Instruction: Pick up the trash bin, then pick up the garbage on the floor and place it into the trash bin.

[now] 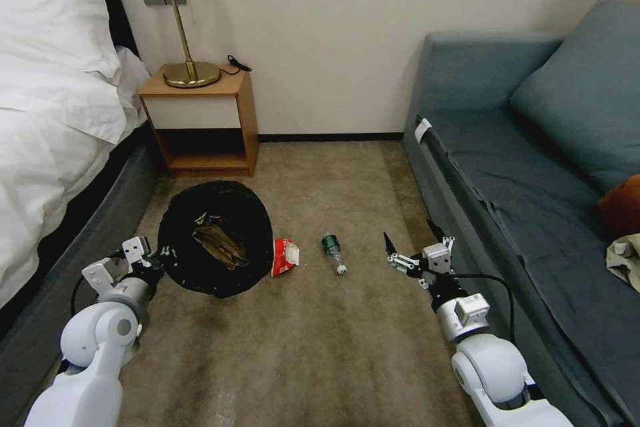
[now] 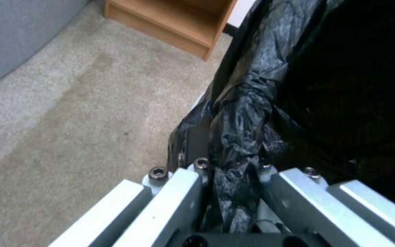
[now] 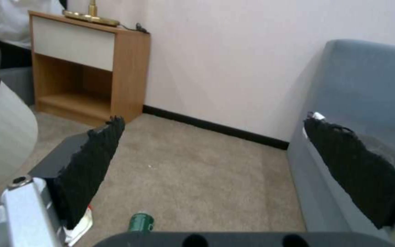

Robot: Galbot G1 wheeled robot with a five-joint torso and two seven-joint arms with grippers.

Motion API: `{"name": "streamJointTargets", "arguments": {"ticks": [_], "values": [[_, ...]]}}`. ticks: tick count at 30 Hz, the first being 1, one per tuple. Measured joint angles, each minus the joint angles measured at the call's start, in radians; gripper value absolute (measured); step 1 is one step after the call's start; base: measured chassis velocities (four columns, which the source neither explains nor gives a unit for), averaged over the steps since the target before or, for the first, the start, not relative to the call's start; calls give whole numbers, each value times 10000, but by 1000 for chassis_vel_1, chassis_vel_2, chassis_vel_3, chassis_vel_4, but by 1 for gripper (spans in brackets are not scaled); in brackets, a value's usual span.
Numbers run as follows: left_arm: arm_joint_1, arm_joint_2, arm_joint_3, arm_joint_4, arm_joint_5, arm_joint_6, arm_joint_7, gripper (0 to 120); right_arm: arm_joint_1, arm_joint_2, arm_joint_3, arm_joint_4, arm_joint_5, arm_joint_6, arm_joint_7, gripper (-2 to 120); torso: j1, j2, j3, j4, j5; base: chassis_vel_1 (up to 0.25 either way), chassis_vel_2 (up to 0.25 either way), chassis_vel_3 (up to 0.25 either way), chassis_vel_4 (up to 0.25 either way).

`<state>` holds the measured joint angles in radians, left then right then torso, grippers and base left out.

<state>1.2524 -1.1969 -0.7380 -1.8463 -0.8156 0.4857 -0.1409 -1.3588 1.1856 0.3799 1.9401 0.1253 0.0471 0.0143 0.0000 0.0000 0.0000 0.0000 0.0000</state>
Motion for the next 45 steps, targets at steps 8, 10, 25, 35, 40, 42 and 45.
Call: {"name": "streamJointTargets", "arguments": {"ticks": [8,10,25,35,40,42,45], "values": [[-15,-21,-11,31,-12,4,-1,0,59,1,-44,-125,0,3,-14,100,0,0,0,-1,0,-77,57,72,-72],[-27,-25,-16,41,-16,4,-2,0,75,1,-49,-151,0,6,-20,100,0,0,0,-1,0,-58,54,74,-69],[-76,-69,-50,104,-23,6,-2,0,132,4,-122,-298,-4,34,-50,100,0,0,0,0,0,-88,95,90,-83],[-77,-81,-101,116,-28,9,-1,0,224,28,-271,-409,-17,57,-53,100,0,1,-1,0,0,-104,98,104,-102],[-78,-78,-110,135,-37,10,-7,0,252,29,-429,-564,-38,422,-103,100,0,0,-1,0,0,-126,131,123,-129],[-78,-78,-113,155,-31,9,-9,0,256,15,-475,-620,-33,486,-167,100,0,0,0,0,1,-134,146,136,-154],[-79,-75,-129,214,42,10,-15,0,394,-138,-635,-758,49,521,-282,100,0,0,0,-1,1,-126,129,104,-143]]}}
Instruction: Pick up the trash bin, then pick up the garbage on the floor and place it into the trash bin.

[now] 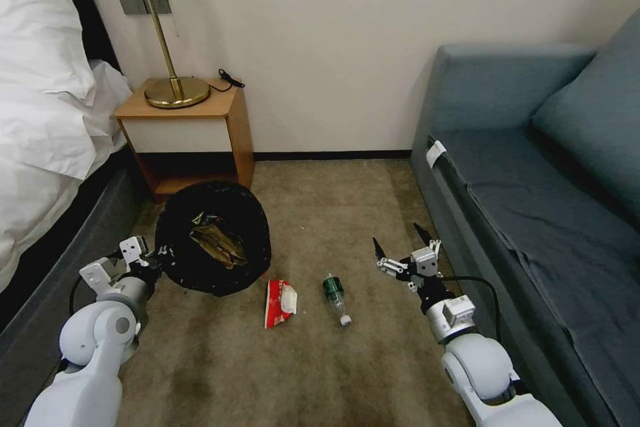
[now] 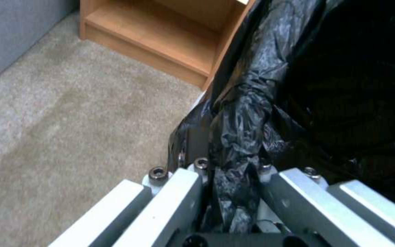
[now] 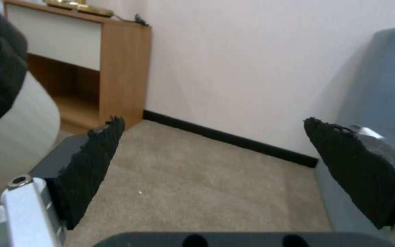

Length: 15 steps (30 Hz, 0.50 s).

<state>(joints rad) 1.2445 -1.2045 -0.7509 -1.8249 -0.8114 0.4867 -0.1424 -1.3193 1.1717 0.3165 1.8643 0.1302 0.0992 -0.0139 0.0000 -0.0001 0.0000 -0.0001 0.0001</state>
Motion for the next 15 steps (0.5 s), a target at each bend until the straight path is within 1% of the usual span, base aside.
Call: {"name": "streamJointTargets", "arguments": {"ticks": [2,4,5,6,8,9,10,11,12,14,15], "values": [[0,4,-10,27,39,1,-3,0,159,-134,-95,-92,56,-1,-41,100,1,0,1,0,-4,-98,108,84,-79],[16,29,-40,83,175,16,16,0,574,-446,-407,-279,267,-59,-58,100,1,0,1,-4,0,-21,18,29,-40],[79,52,-59,106,290,21,59,0,1024,-790,-768,-435,576,-143,47,100,0,1,0,0,0,0,0,0,0],[79,52,-59,106,290,21,59,0,1024,-790,-768,-435,576,-143,47,100,0,1,0,0,0,0,0,0,0],[268,69,-40,109,643,9,258,0,1688,-1296,-1407,-578,1345,-412,293,100,-1,0,-1,1,1,0,0,0,0],[268,69,-40,109,643,9,258,0,1688,-1296,-1407,-578,1345,-412,293,100,-1,0,-1,1,1,0,0,0,0],[339,69,-21,110,804,-15,329,0,1995,-1551,-1723,-604,1831,-574,420,100,0,0,-1,2,2,0,0,0,0],[414,58,26,117,1062,-53,431,0,2591,-2050,-2455,-621,2835,-963,690,100,0,0,-1,2,-2,0,0,0,0],[414,58,26,117,1062,-53,431,0,2591,-2050,-2455,-621,2835,-963,690,100,0,0,-1,2,-2,0,0,0,0],[421,39,39,160,1235,-93,499,0,3251,-2503,-3306,-624,3718,-1418,1050,100,0,0,-1,-1,-1,0,0,0,0],[377,32,27,238,1361,-124,574,0,3774,-2739,-4061,-662,4323,-1661,1357,100,-1,0,0,0,-4,0,0,0,0]]}}
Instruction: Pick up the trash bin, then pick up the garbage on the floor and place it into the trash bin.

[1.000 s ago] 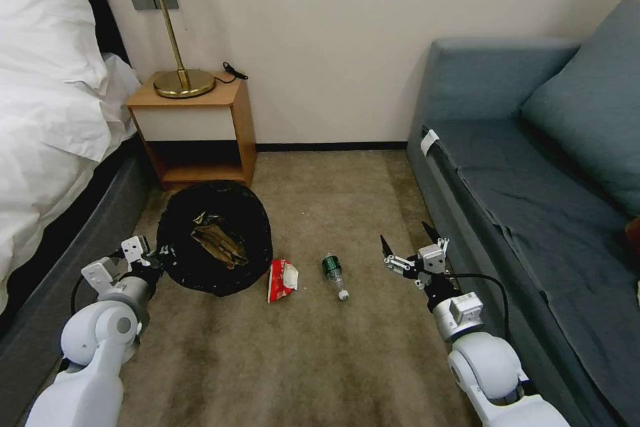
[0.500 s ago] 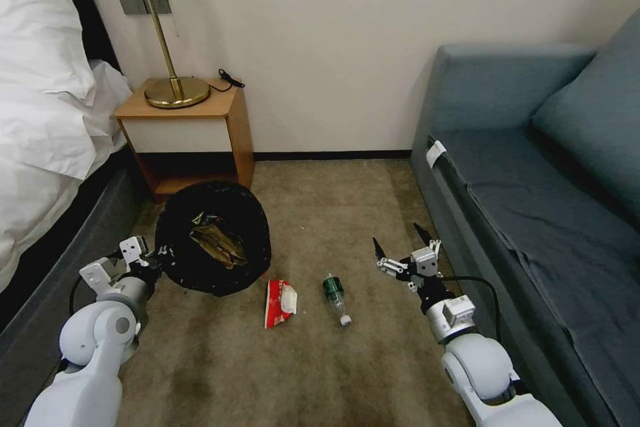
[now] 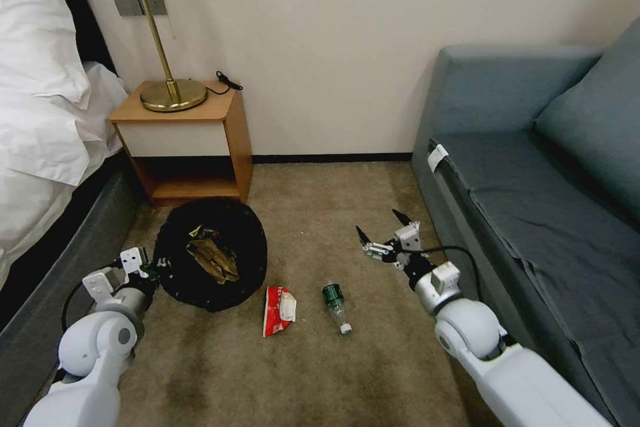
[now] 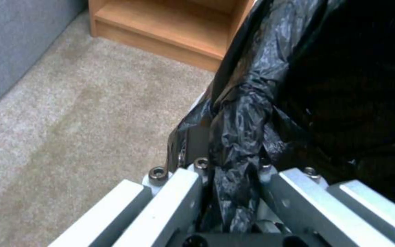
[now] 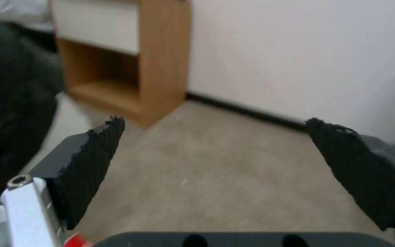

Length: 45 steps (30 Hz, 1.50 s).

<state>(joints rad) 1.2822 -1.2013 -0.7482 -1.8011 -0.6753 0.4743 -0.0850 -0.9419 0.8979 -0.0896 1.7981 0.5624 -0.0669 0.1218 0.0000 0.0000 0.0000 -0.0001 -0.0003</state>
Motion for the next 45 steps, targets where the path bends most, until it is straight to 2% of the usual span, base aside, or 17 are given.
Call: {"name": "streamJointTargets", "arguments": {"ticks": [2,4,7,9,19,22,24,25,28,29,31,32,33,35,38,41,45], "values": [[-30,6,-15,43,35,-7,31,0,252,-84,-355,-39,275,-105,148,100,0,0,0,-1,0,0,0,0,0],[-171,157,-162,168,-37,-36,84,0,1819,-215,-2002,-351,1864,-655,918,100,0,-1,0,0,2,0,0,0,0],[-203,211,-217,173,-121,-38,101,0,2288,-181,-2422,-498,2427,-877,1184,100,0,0,0,3,0,0,0,0,0],[-222,338,-289,207,-301,-77,205,0,3237,70,-3314,-1223,3719,-1567,1760,100,0,0,0,5,4,0,0,0,0],[-194,392,-407,390,-505,-221,315,0,3491,65,-3858,-1977,5510,-3470,2529,100,0,0,0,-1,2,0,0,0,0],[-209,398,-407,411,-510,-230,331,0,3535,86,-3971,-2114,5909,-3765,2733,100,0,-1,0,-3,2,0,0,0,0],[-216,398,-399,437,-508,-239,352,0,3860,224,-4464,-2382,7055,-4595,3266,100,0,0,0,-1,2,0,0,0,0],[-216,398,-399,437,-508,-239,352,0,3860,224,-4464,-2382,7055,-4595,3266,100,0,0,0,-1,2,0,0,0,0],[-181,330,-362,439,-498,-267,389,0,4539,730,-5434,-3337,8089,-5501,3794,100,0,0,0,1,2,0,0,0,0],[-181,330,-362,439,-498,-267,389,0,4539,730,-5434,-3337,8089,-5501,3794,100,0,0,0,1,2,0,0,0,0],[-109,232,-341,437,-474,-286,459,0,4980,1357,-5903,-4135,8635,-6000,3930,100,0,0,1,0,2,0,0,0,0],[-109,232,-341,437,-474,-286,459,0,4980,1357,-5903,-4135,8635,-6000,3930,100,0,0,1,0,2,0,0,0,0],[-87,182,-341,445,-455,-322,505,0,5306,1853,-6177,-4651,8998,-6355,3974,100,0,0,1,0,1,0,0,0,0],[-82,169,-345,459,-455,-337,528,0,5480,2074,-6302,-4911,9097,-6476,3929,100,0,0,1,0,2,0,0,0,0],[-77,154,-391,526,-459,-391,600,0,6119,2859,-6599,-5986,9196,-6684,3512,100,0,0,1,5,1,0,0,0,0],[-113,164,-399,598,-489,-411,642,0,6385,3029,-6735,-6503,9134,-6684,3123,100,0,0,1,7,3,0,0,0,0],[-117,232,-496,741,-576,-477,745,0,6628,2978,-6997,-7223,8606,-6788,2078,100,0,-1,1,-4,1,0,0,0,0]]}}
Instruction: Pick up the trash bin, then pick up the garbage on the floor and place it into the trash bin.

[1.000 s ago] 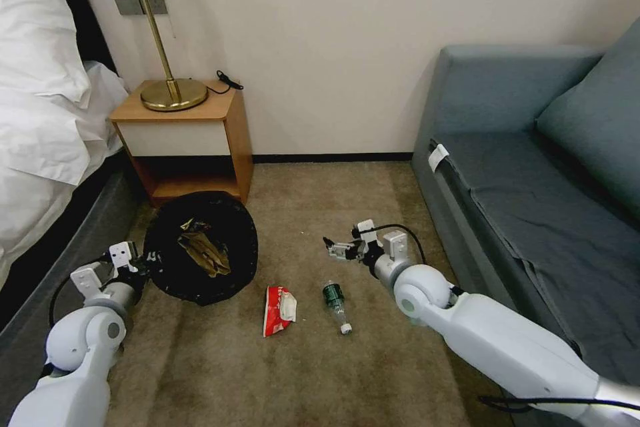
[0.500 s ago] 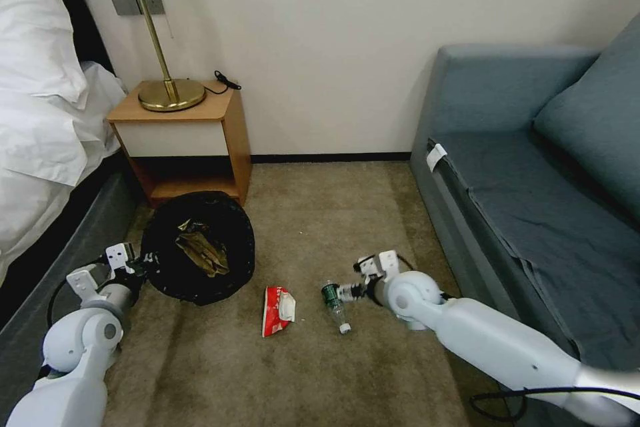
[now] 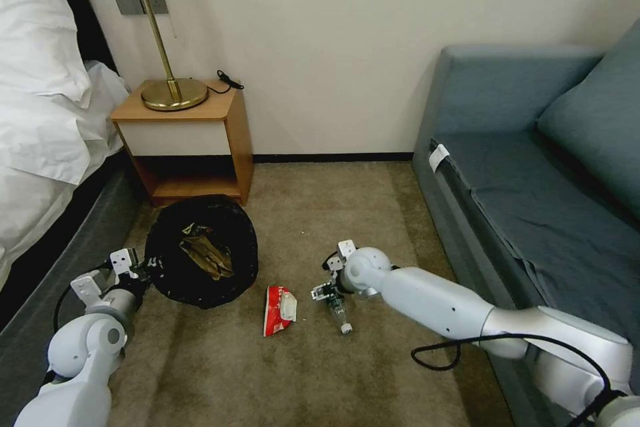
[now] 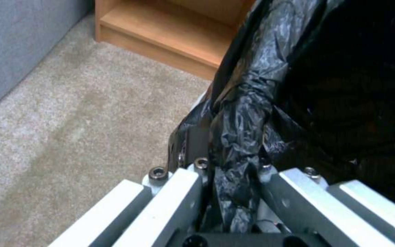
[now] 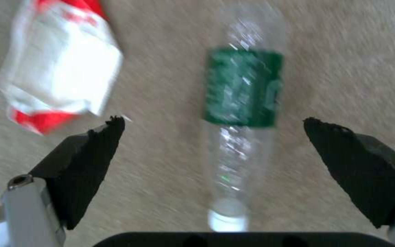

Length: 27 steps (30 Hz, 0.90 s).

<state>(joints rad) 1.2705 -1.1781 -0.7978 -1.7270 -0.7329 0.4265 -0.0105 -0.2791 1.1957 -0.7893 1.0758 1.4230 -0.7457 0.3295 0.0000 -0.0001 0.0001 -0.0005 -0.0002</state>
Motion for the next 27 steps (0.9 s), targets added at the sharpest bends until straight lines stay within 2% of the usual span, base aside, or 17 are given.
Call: {"name": "streamJointTargets", "arguments": {"ticks": [5,13,19,22,27], "values": [[16,87,-61,143,-26,-58,68,0,18,41,46,-481,-486,-1,-658,100,0,1,0,3,0,0,0,0,0],[81,72,-26,166,-19,-109,111,0,-92,559,53,-1114,-1115,49,-1195,100,0,1,-1,7,0,0,0,0,0],[120,99,-51,206,-18,-159,172,0,-412,649,122,-1278,-1528,58,-1382,100,0,1,-1,5,1,0,0,0,0],[163,199,-95,333,-23,-267,283,0,-910,674,344,-1623,-2586,266,-1999,100,0,1,-2,5,1,0,0,0,0],[188,217,-93,453,-5,-344,336,0,-1132,774,590,-1992,-3209,515,-2337,100,0,1,-1,3,1,0,0,0,0]]}}
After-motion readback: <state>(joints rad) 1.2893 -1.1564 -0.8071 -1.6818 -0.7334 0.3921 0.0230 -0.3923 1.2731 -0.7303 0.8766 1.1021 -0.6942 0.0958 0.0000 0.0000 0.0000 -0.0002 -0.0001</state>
